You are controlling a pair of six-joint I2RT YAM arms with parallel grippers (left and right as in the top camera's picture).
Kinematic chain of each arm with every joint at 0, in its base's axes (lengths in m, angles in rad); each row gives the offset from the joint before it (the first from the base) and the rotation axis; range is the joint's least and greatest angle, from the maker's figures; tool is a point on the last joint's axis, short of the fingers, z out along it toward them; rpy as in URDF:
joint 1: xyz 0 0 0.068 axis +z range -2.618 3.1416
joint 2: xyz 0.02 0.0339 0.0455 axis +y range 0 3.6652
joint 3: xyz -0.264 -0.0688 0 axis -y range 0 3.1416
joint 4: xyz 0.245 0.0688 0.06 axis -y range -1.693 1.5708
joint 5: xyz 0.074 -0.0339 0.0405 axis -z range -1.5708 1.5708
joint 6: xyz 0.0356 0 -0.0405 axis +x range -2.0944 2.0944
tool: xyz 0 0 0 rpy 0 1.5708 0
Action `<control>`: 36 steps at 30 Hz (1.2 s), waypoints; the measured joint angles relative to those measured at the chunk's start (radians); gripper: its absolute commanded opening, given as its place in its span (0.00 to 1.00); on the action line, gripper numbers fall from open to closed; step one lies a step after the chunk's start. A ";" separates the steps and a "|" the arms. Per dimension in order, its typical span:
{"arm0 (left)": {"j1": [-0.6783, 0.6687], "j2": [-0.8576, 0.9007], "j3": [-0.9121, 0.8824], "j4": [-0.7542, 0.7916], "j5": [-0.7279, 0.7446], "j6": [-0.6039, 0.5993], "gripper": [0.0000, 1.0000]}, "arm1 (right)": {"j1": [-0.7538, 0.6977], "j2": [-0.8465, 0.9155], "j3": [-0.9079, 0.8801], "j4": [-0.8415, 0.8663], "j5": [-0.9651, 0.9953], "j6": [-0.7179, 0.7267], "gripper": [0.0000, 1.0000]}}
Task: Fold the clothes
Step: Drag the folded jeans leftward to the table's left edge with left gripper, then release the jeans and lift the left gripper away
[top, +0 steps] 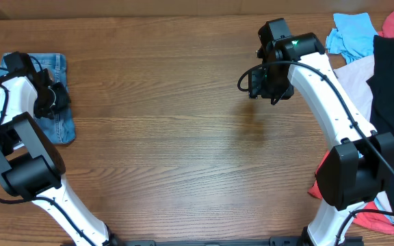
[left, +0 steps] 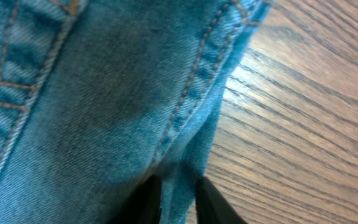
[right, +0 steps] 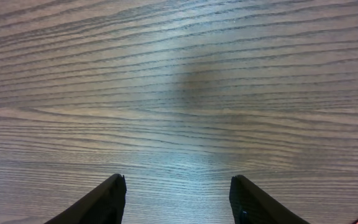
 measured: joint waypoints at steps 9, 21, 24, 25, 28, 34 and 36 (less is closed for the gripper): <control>-0.071 -0.017 0.000 -0.006 0.128 0.071 0.66 | 0.000 0.000 0.000 0.024 0.000 0.000 0.79; -0.489 -0.261 0.017 -0.104 0.112 0.090 1.00 | -0.030 0.000 0.000 0.157 -0.035 -0.058 1.00; -0.561 -0.266 0.019 -0.196 0.108 0.064 1.00 | -0.053 0.000 0.000 0.138 -0.046 -0.060 1.00; -0.575 -0.266 0.018 -0.235 0.105 0.053 1.00 | -0.067 0.000 0.000 0.126 -0.050 -0.056 1.00; -0.584 -0.266 0.019 -0.325 0.099 0.033 1.00 | -0.105 -0.008 0.000 0.091 -0.052 -0.043 1.00; -0.578 -0.306 0.016 -0.401 0.093 -0.011 1.00 | -0.155 -0.146 -0.002 0.045 -0.051 -0.032 1.00; -0.583 -0.367 -0.001 -0.395 0.081 -0.016 1.00 | -0.155 -0.223 -0.008 0.049 -0.053 -0.029 1.00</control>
